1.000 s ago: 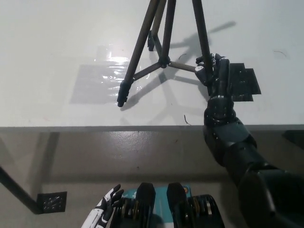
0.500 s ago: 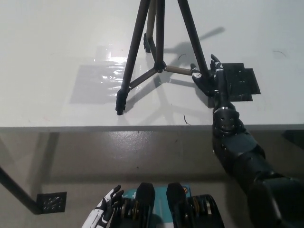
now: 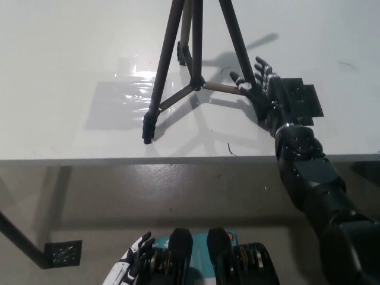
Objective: A tripod lies near the right hand side of the table and the robot grab a leg of the tripod using its right hand and put it up right.
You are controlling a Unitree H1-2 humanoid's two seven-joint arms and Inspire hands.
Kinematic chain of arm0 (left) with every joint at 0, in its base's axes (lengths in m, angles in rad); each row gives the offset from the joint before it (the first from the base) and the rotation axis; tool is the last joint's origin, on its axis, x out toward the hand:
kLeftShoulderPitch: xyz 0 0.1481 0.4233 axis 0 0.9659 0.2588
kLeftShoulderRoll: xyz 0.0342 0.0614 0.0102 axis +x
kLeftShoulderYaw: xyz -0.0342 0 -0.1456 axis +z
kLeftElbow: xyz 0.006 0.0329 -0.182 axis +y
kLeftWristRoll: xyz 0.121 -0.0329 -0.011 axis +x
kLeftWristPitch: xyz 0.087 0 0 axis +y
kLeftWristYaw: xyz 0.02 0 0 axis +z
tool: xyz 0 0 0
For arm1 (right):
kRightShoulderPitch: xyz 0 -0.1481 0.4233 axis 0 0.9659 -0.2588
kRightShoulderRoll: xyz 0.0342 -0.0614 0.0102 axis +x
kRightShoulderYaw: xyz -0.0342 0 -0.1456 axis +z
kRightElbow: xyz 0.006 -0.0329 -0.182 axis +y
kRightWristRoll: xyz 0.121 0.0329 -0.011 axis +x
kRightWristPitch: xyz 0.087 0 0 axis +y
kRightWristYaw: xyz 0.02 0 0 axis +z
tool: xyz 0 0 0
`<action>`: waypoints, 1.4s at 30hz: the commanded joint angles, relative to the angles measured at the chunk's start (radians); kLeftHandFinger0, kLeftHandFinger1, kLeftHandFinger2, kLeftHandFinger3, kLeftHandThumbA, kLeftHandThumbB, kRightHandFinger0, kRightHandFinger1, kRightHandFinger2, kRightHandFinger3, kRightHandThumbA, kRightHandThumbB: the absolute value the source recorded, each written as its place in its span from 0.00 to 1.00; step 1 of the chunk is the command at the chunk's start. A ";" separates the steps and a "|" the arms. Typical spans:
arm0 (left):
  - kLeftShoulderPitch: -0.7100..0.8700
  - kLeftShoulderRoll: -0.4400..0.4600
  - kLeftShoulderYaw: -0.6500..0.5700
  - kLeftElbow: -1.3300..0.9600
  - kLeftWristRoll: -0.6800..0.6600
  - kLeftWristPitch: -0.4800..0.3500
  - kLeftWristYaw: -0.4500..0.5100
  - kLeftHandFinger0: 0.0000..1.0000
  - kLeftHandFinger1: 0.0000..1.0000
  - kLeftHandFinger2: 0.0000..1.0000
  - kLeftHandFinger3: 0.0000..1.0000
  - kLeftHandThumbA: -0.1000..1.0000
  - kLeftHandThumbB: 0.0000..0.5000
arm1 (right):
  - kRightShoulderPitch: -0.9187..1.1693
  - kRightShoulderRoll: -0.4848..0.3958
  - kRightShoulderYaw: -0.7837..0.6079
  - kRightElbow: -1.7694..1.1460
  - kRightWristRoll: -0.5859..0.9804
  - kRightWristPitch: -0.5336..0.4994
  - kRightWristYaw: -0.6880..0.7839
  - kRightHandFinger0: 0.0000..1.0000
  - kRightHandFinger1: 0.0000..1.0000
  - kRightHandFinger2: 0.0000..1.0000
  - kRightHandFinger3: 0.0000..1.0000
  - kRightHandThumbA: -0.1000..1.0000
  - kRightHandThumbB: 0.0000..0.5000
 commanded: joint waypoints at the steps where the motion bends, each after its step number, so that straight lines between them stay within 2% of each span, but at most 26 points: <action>1: 0.012 0.008 0.003 -0.028 -0.004 -0.038 -0.008 1.00 1.00 1.00 1.00 1.00 1.00 | 0.033 -0.021 -0.003 -0.316 0.159 0.047 0.200 1.00 1.00 1.00 1.00 0.87 1.00; 3: 0.003 0.015 0.002 -0.032 0.001 -0.028 -0.012 1.00 1.00 1.00 1.00 1.00 1.00 | 0.109 -0.028 0.027 -0.671 0.201 0.141 0.203 1.00 1.00 1.00 1.00 0.86 1.00; 7: -0.006 0.018 0.005 -0.019 -0.007 -0.036 -0.015 1.00 1.00 1.00 1.00 1.00 1.00 | 0.168 -0.050 0.046 -1.031 0.269 0.232 0.195 1.00 1.00 1.00 1.00 0.80 1.00; 10: -0.003 0.016 0.005 -0.014 0.001 -0.038 -0.010 1.00 1.00 1.00 1.00 1.00 1.00 | 0.212 -0.110 0.061 -1.281 0.225 0.298 0.174 1.00 1.00 1.00 1.00 0.81 1.00; 13: -0.001 0.015 0.002 -0.011 -0.001 -0.041 -0.013 1.00 1.00 1.00 1.00 1.00 1.00 | 0.243 -0.172 0.048 -1.457 0.188 0.300 0.168 1.00 1.00 1.00 1.00 0.81 1.00; 15: -0.004 0.017 0.003 -0.011 -0.002 -0.040 -0.015 1.00 1.00 1.00 1.00 1.00 1.00 | 0.297 -0.215 0.036 -1.613 0.170 0.315 0.168 1.00 1.00 1.00 1.00 0.86 1.00; 17: -0.004 0.018 0.004 -0.016 -0.007 -0.033 -0.017 1.00 1.00 1.00 1.00 1.00 1.00 | 0.365 -0.223 0.030 -1.718 0.171 0.297 0.159 1.00 1.00 1.00 1.00 0.89 1.00; 19: -0.010 0.021 0.005 -0.014 -0.008 -0.035 -0.019 1.00 1.00 1.00 1.00 1.00 1.00 | 0.455 -0.204 0.028 -1.819 0.126 0.231 0.143 1.00 1.00 1.00 1.00 0.97 1.00; 20: -0.017 0.021 0.005 -0.011 -0.004 -0.034 -0.018 1.00 1.00 1.00 1.00 1.00 1.00 | 0.514 -0.196 0.037 -1.869 0.148 0.186 0.136 1.00 1.00 1.00 1.00 0.94 1.00; 21: -0.015 0.023 0.005 -0.011 -0.006 -0.034 -0.019 1.00 1.00 1.00 1.00 1.00 1.00 | 0.584 -0.174 0.051 -1.908 0.156 0.119 0.127 1.00 1.00 1.00 1.00 0.95 1.00; 22: -0.009 0.022 0.004 -0.013 -0.005 -0.034 -0.019 1.00 1.00 1.00 1.00 1.00 1.00 | 0.635 -0.163 0.068 -1.951 0.169 0.120 0.123 1.00 1.00 1.00 1.00 0.93 1.00; 23: -0.009 0.022 0.004 -0.014 -0.004 -0.032 -0.018 1.00 1.00 1.00 1.00 1.00 1.00 | 0.676 -0.166 0.095 -1.979 0.217 0.112 0.124 1.00 1.00 1.00 1.00 0.79 1.00; 24: -0.008 0.021 0.003 -0.018 -0.006 -0.029 -0.020 1.00 1.00 1.00 1.00 1.00 1.00 | 0.750 -0.158 0.137 -2.013 0.262 0.069 0.126 1.00 1.00 1.00 1.00 0.71 1.00; 25: -0.008 0.021 0.003 -0.018 -0.010 -0.030 -0.022 1.00 1.00 1.00 1.00 1.00 1.00 | 0.806 -0.135 0.158 -2.033 0.234 0.027 0.125 1.00 1.00 1.00 1.00 0.70 1.00; 26: -0.006 0.017 0.002 -0.014 -0.015 -0.035 -0.022 1.00 1.00 1.00 1.00 1.00 1.00 | 0.890 -0.094 0.193 -2.064 0.184 0.006 0.125 1.00 1.00 1.00 1.00 0.74 1.00; 27: -0.010 0.016 0.002 -0.007 -0.017 -0.045 -0.021 1.00 1.00 1.00 1.00 1.00 1.00 | 1.008 -0.032 0.226 -2.118 0.056 0.021 0.142 1.00 1.00 1.00 1.00 0.93 1.00; 28: -0.014 0.014 0.003 -0.001 -0.017 -0.052 -0.019 1.00 1.00 1.00 1.00 1.00 1.00 | 1.037 -0.026 0.272 -2.089 0.080 -0.039 0.141 1.00 1.00 1.00 1.00 0.84 1.00; 29: -0.011 0.015 0.003 0.000 -0.016 -0.056 -0.018 1.00 1.00 1.00 1.00 1.00 1.00 | 1.049 -0.027 0.296 -2.028 0.061 -0.116 0.151 1.00 1.00 1.00 1.00 0.89 1.00; 30: -0.010 0.016 0.003 -0.002 -0.020 -0.057 -0.019 1.00 1.00 1.00 1.00 1.00 1.00 | 1.074 -0.036 0.312 -1.970 0.064 -0.138 0.178 1.00 1.00 1.00 1.00 0.84 1.00; 31: -0.012 0.016 0.004 -0.002 -0.022 -0.057 -0.020 1.00 1.00 1.00 1.00 1.00 1.00 | 1.108 -0.045 0.331 -1.941 0.073 -0.138 0.194 1.00 1.00 1.00 1.00 0.86 1.00; 33: -0.010 0.017 0.006 -0.003 -0.024 -0.060 -0.019 1.00 1.00 1.00 1.00 1.00 1.00 | 1.230 -0.080 0.398 -1.842 0.031 -0.138 0.204 1.00 1.00 1.00 1.00 1.00 1.00; 34: -0.005 0.018 0.006 -0.006 -0.023 -0.059 -0.018 1.00 1.00 1.00 1.00 1.00 1.00 | 1.248 -0.087 0.411 -1.798 0.029 -0.138 0.207 1.00 1.00 1.00 1.00 1.00 1.00; 35: 0.000 0.018 0.006 -0.013 -0.029 -0.048 -0.022 1.00 1.00 1.00 1.00 1.00 1.00 | 1.257 -0.089 0.432 -1.697 -0.037 -0.138 0.139 1.00 1.00 1.00 1.00 1.00 0.86; 36: 0.011 0.019 0.005 -0.016 -0.036 -0.048 -0.026 1.00 1.00 1.00 1.00 1.00 1.00 | 1.269 -0.077 0.438 -1.593 -0.017 -0.138 0.141 1.00 1.00 1.00 1.00 1.00 0.87; 38: 0.011 0.018 0.003 -0.011 -0.047 -0.050 -0.032 1.00 1.00 1.00 1.00 1.00 1.00 | 1.267 -0.067 0.448 -1.438 -0.101 -0.138 0.006 1.00 1.00 1.00 1.00 1.00 0.99; 42: 0.022 0.009 0.004 0.000 -0.041 -0.067 -0.020 1.00 1.00 1.00 1.00 1.00 1.00 | 1.239 -0.061 0.428 -1.242 -0.059 -0.138 -0.033 1.00 1.00 1.00 1.00 1.00 1.00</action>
